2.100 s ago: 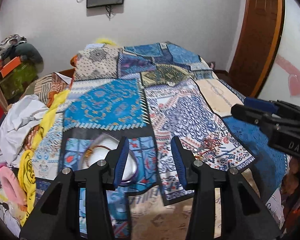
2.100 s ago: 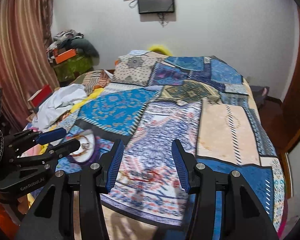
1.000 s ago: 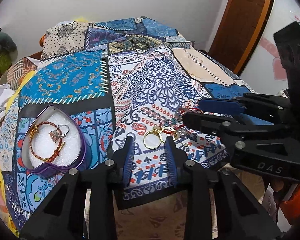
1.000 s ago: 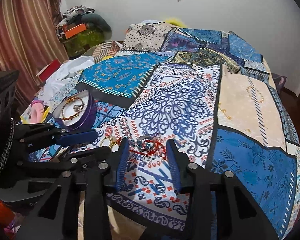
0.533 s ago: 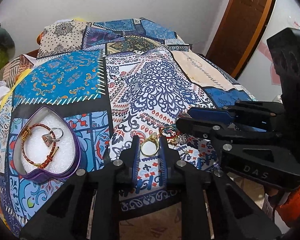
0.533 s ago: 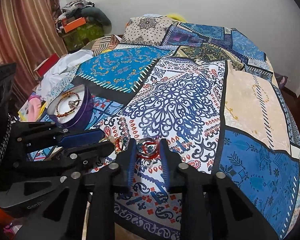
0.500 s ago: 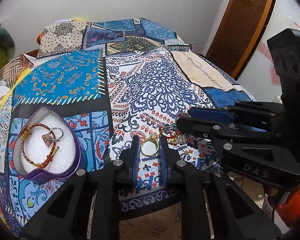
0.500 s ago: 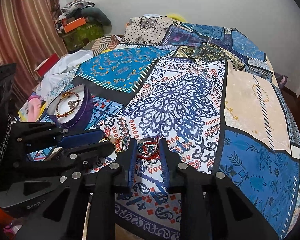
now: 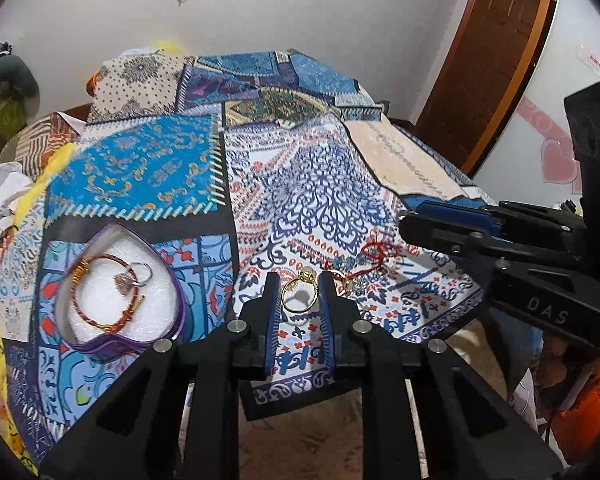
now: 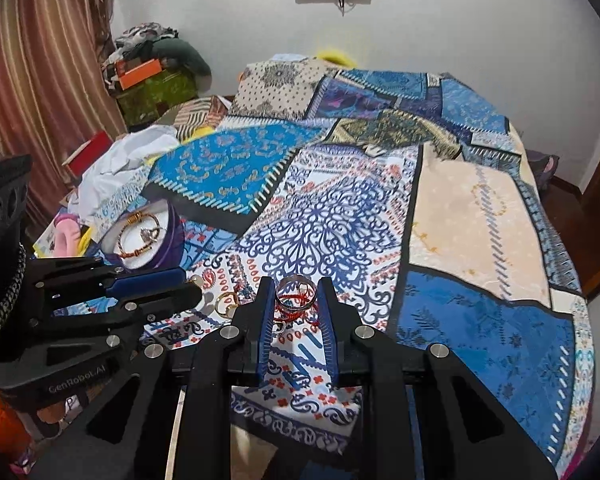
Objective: Organize jewelry
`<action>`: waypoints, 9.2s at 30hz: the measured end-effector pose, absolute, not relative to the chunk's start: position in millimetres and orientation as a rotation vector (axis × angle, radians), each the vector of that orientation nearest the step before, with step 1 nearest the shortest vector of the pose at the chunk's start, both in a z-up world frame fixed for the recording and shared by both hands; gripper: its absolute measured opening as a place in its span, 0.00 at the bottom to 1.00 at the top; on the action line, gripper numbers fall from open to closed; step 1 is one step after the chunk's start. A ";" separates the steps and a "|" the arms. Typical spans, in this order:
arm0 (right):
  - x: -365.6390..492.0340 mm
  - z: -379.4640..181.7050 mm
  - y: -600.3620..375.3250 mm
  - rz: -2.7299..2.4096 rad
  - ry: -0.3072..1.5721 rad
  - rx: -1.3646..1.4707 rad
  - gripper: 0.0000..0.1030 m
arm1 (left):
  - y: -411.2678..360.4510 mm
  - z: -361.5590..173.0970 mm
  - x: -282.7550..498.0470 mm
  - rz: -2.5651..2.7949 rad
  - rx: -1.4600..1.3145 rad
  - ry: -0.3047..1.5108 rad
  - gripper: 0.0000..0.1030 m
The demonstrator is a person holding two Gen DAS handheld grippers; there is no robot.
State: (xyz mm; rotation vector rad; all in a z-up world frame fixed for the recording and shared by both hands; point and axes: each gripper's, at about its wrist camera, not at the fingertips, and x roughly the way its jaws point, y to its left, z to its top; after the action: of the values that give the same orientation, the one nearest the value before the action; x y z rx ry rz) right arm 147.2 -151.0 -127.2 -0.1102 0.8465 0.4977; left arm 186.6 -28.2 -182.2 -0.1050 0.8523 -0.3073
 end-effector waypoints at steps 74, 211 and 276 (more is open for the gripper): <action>152.4 -162.0 6.2 0.688 0.941 -0.258 0.20 | 117.6 -190.5 183.0 -0.080 -0.209 0.821 0.18; 131.1 -132.3 -154.0 0.461 0.836 -0.070 0.09 | -41.6 -192.7 198.6 -0.349 -0.075 0.919 0.20; 164.8 -144.8 27.7 0.751 0.937 -0.146 0.09 | 108.8 -197.3 179.4 -0.167 -0.179 0.844 0.20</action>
State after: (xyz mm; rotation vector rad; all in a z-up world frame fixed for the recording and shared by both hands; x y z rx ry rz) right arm 164.8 27.7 -144.8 -0.1463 0.9370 0.7508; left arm 179.4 108.8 -197.3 -0.1787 0.8439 -0.1673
